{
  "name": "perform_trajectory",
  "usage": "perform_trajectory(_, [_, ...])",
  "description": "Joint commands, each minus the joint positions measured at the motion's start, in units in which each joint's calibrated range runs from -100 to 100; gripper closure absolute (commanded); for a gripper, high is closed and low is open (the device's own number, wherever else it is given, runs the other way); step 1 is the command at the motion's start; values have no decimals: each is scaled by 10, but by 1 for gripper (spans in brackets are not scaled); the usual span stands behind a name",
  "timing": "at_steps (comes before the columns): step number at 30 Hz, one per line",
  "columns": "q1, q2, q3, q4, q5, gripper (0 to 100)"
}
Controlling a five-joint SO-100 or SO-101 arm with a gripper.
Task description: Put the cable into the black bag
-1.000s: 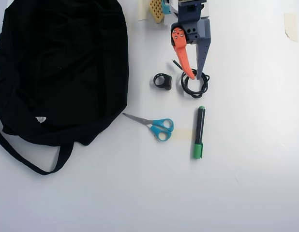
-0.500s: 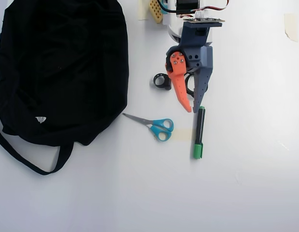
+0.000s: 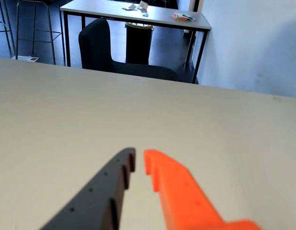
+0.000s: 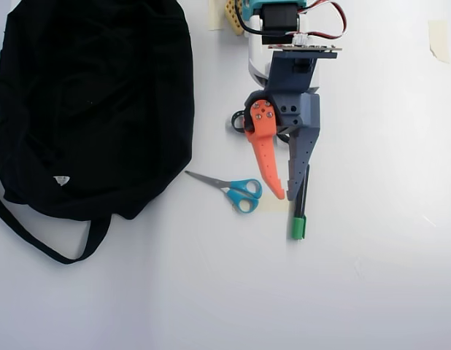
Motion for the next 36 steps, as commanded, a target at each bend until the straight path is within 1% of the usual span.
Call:
perform_trajectory(1, [3,-5,-24,-12,2,98])
perform_trajectory(16, [0,-15,-2,-5,-2,98])
perform_trajectory(18, [-4,-15,-1,13,-2,98])
perform_trajectory(21, [-8,-16,-13,79,-3,98])
perform_trajectory(26, [-9,-21,-56,228,-3,98])
perform_trajectory(32, [-13,-21,-96,375,-3,98])
perform_trajectory(34, [-14,-21,-107,434,-3,98])
perform_trajectory(35, [-19,-21,-121,488,-3,98])
perform_trajectory(36, [-24,-21,-127,509,-3,98])
